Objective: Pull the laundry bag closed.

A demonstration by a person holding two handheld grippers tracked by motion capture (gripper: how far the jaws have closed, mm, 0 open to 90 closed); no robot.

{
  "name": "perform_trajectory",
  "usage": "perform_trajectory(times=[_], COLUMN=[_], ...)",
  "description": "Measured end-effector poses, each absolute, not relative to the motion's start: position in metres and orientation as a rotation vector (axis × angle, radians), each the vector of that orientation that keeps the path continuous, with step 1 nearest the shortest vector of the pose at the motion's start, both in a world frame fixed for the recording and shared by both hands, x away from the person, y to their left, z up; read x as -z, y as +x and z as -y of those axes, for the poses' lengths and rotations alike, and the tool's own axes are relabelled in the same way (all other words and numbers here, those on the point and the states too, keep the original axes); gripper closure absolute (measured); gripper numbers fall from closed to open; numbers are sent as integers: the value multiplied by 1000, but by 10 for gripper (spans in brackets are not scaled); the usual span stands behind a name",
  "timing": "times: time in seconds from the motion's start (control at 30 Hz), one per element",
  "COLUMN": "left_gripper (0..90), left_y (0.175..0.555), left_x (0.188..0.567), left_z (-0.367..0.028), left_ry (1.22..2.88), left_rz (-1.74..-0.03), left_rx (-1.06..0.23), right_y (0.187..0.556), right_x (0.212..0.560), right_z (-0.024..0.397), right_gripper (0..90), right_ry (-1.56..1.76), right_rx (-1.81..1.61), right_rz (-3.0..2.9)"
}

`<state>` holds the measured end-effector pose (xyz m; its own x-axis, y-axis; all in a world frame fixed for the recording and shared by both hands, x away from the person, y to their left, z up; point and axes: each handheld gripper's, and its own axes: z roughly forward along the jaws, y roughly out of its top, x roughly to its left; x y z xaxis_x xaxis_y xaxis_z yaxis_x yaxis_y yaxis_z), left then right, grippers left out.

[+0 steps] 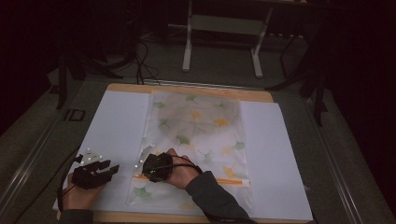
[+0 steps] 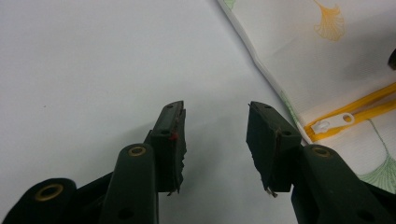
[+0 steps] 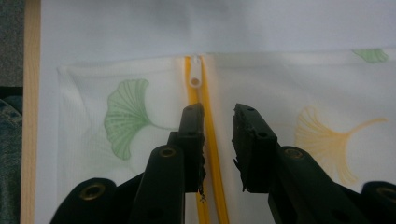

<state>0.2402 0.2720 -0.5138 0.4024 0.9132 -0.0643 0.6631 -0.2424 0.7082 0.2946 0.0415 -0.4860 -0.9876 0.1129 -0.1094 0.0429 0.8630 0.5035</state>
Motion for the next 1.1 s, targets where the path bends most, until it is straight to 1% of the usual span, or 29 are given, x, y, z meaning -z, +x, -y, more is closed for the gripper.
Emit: perform_trajectory(times=[0.47,0.8,1.1], left_gripper=[573,572,571], left_y=[239,240,240], left_x=[513,513,513], left_z=[-273,-273,-273], left_ry=[1986,1995,2001], left_rz=[-1342,-1339,-1336], left_rx=[-487,-485,-490], right_y=[290,296,303], right_x=[494,504,509], right_z=[-64,-74,-79], right_gripper=[704,701,739], right_ry=[89,113,117], right_rx=[-760,-729,-693], right_rz=[-2939,-2964,-3003])
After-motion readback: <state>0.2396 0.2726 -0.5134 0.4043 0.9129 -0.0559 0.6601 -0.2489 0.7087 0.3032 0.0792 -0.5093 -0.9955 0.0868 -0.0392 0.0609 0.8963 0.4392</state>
